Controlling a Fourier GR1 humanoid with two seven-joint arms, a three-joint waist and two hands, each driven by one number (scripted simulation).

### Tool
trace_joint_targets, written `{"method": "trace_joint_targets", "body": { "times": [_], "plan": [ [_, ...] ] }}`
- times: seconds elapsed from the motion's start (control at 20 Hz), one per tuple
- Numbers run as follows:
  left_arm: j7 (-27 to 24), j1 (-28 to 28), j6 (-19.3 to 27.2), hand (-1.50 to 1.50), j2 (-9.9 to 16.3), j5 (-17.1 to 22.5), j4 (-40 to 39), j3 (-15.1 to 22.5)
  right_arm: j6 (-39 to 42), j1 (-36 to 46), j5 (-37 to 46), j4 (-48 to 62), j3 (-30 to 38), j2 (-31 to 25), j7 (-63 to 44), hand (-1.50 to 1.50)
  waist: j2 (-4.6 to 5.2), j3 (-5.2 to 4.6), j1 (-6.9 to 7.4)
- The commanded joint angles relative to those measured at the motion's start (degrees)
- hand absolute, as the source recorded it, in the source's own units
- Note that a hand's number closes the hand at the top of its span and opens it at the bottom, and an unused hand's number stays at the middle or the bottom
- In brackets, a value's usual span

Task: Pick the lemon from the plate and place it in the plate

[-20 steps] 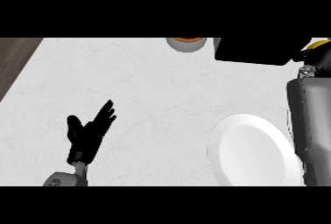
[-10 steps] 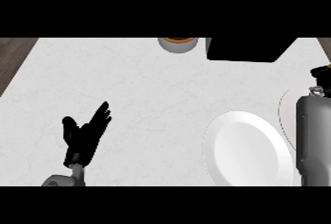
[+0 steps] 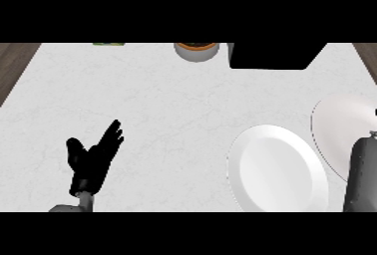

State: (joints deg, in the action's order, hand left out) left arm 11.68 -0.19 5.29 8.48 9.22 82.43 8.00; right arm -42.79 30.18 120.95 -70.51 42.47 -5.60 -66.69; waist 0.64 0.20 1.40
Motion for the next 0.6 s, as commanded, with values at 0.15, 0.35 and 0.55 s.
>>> {"method": "trace_joint_targets", "body": {
  "times": [0.15,0.35,0.55],
  "plan": [
    [1.6,-0.1,0.2,0.00,1.0,-0.3,0.6,-0.7,-16.6,-2.5,-4.4,3.7,7.5,-1.5,-6.1,1.50,-0.24,-0.03,-0.65],
    [0.0,1.6,0.0,0.00,0.5,-0.3,0.2,-0.6,-6.4,-1.6,-16.3,8.9,14.7,-0.4,-3.1,-1.50,-0.47,-0.03,-1.09],
    [0.8,0.6,0.5,0.00,0.2,-0.5,-1.2,-1.1,-8.7,-0.4,-32.1,20.7,14.4,-7.5,6.9,-1.50,-0.43,0.01,-1.21]
  ]
}}
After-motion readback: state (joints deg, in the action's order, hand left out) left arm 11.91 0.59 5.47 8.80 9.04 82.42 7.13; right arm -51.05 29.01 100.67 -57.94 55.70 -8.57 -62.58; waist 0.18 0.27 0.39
